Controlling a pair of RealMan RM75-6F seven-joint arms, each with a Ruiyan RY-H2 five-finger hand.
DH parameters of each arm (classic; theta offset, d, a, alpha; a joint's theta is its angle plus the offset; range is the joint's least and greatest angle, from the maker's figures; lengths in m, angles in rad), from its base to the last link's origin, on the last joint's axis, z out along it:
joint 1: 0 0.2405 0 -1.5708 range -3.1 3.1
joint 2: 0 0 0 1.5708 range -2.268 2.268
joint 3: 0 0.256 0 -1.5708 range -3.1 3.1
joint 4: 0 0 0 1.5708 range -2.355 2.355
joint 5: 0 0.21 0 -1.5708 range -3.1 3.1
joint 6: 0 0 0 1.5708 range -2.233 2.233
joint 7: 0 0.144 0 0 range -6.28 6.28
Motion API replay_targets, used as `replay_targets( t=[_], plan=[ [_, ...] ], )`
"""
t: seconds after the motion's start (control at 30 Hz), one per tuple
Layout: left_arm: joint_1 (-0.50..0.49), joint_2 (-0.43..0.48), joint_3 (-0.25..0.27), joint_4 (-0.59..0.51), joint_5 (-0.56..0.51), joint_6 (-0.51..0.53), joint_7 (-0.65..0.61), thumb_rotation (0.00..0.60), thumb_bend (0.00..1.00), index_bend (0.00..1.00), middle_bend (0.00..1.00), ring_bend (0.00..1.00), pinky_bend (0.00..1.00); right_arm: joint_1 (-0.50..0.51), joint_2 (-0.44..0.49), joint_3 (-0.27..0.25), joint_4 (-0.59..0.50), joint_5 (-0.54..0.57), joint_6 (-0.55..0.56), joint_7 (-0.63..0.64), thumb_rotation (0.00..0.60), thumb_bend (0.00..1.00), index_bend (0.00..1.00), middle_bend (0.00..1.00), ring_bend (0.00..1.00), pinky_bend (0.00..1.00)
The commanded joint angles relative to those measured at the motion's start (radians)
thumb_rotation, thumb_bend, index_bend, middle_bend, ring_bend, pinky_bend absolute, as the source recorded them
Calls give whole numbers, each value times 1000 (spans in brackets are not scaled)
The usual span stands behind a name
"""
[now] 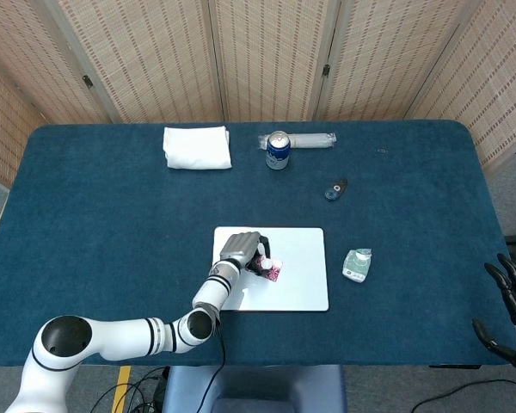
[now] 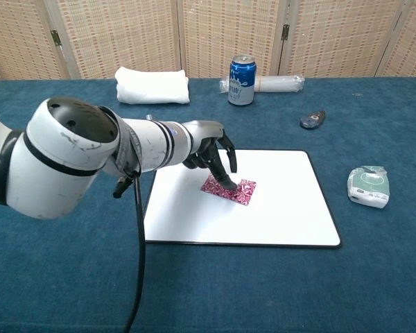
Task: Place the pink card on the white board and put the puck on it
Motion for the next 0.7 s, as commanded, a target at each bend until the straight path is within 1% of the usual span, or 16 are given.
replay_targets(
  t=[0.03,0.23,0.3,0.37,0.47,0.57,0.7],
  plan=[
    [1,3,4,5,0,-3,-7,600,307,566,1000,1000,1000,2,-1,2,-1,3,-4,-1,600,261,52,0,0,0],
    [1,20,14,-2,-3,-16,-13,600,306,558,1000,1000,1000,3,-3,3,-3,4,-8,-9,600,261,51,0,0,0],
    [0,30,21,-12,-9,-27,-10,600,307,534,1000,1000,1000,2,-3,3,-3,5,-7,-9,600,260,52,0,0,0],
    [-3,45,29,-28,-22,-41,-7,600,307,485,1000,1000,1000,1,-4,5,-2,6,-5,-11,600,260,52,0,0,0],
    [-3,62,33,-55,-40,-49,-16,600,307,448,1000,1000,1000,0,-6,5,-2,4,-1,-13,600,263,51,0,0,0],
    [-4,69,40,-76,-38,-37,-23,600,306,410,1000,1000,1000,-2,-6,2,-4,-6,2,-16,600,263,51,0,0,0],
    [3,79,38,-111,-12,-7,-47,600,305,393,1000,1000,1000,-8,-8,-5,-4,-26,13,-21,600,263,51,0,0,0]
  ],
)
